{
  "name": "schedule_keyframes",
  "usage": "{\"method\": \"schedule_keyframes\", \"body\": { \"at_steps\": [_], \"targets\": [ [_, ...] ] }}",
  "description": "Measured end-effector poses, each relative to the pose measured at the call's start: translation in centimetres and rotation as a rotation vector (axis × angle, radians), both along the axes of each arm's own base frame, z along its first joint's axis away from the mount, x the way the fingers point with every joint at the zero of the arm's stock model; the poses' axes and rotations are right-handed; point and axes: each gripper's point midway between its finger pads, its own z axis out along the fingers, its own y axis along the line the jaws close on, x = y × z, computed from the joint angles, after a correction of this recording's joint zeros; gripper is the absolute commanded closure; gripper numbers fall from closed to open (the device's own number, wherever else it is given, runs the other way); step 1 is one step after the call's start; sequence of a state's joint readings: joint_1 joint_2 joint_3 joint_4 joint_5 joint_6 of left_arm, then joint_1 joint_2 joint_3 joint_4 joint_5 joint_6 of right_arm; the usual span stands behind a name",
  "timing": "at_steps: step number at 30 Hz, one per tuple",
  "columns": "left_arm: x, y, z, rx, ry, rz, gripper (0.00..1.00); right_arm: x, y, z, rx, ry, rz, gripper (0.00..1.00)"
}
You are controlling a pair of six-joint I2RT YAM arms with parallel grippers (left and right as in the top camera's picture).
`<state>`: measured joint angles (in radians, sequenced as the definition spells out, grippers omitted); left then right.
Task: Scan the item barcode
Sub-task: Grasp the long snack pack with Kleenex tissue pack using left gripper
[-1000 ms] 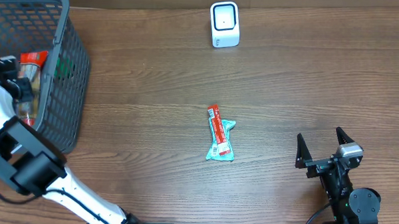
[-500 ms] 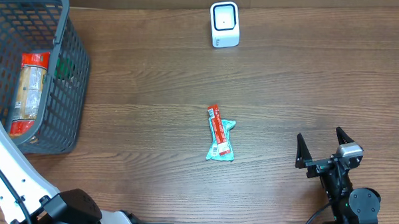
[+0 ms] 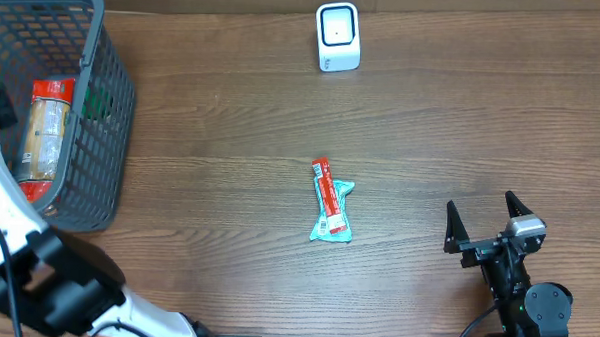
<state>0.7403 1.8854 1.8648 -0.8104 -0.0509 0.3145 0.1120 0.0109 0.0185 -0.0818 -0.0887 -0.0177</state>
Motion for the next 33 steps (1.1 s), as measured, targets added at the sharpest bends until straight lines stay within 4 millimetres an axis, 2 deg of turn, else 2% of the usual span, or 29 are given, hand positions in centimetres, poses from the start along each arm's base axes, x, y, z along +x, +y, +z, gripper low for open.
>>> {"method": "schedule_keyframes", "body": {
  "at_steps": [6, 12, 16, 20, 23, 27, 29, 33],
  "targets": [
    [1.0, 1.0, -9.4, -0.104, 0.161, -0.035, 0.67, 0.0, 0.0, 0.0, 0.000, 0.000, 0.000, 0.00],
    [1.5, 1.5, -16.3, -0.144, 0.274, -0.106, 0.66, 0.0, 0.0, 0.0, 0.000, 0.001, 0.000, 0.00],
    [1.8, 1.8, -17.7, -0.138, 0.288, -0.126, 0.64, 0.0, 0.0, 0.0, 0.000, 0.000, 0.000, 0.00],
    [2.4, 2.3, -17.4, -0.108, 0.269, -0.135, 0.50, 0.0, 0.0, 0.0, 0.000, 0.000, 0.000, 0.00],
    [2.5, 2.5, -17.3, -0.101, 0.268, -0.140, 0.36, 0.0, 0.0, 0.0, 0.000, 0.000, 0.000, 0.00],
    [2.4, 2.6, -17.3, -0.095, 0.273, -0.147, 0.05, 0.0, 0.0, 0.0, 0.000, 0.001, 0.000, 0.00],
    [2.2, 2.7, -17.3, -0.097, 0.272, -0.143, 0.00, 0.0, 0.0, 0.0, 0.000, 0.000, 0.000, 0.00],
    [2.1, 2.7, -17.4, -0.101, 0.275, -0.141, 0.00, 0.0, 0.0, 0.0, 0.000, 0.000, 0.000, 0.00]
  ]
}}
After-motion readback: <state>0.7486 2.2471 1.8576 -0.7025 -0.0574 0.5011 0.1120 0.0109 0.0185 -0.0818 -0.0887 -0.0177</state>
